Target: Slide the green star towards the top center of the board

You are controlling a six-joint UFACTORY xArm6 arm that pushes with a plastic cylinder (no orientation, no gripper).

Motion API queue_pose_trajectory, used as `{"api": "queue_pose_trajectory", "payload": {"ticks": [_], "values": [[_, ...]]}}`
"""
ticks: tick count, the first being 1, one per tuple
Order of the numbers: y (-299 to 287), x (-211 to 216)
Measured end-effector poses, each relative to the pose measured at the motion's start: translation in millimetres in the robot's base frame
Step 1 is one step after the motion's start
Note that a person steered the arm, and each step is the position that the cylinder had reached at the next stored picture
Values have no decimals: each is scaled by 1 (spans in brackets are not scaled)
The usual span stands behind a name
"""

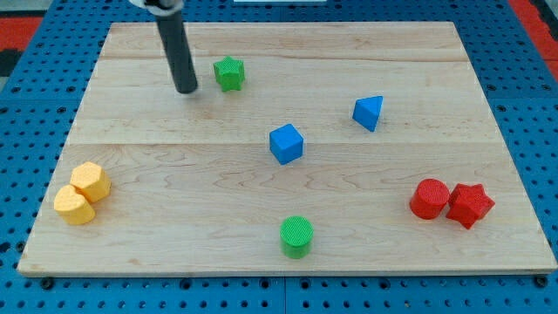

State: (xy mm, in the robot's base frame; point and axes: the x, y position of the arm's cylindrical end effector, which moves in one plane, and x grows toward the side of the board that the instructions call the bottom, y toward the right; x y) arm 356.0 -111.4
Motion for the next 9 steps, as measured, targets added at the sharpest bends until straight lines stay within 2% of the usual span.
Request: {"api": "queue_pose_trajectory", "payload": {"ticks": [2, 4, 5, 6, 8, 9], "values": [[30, -55], [87, -81], [82, -43], [51, -39], [68, -101], [86, -97]]}}
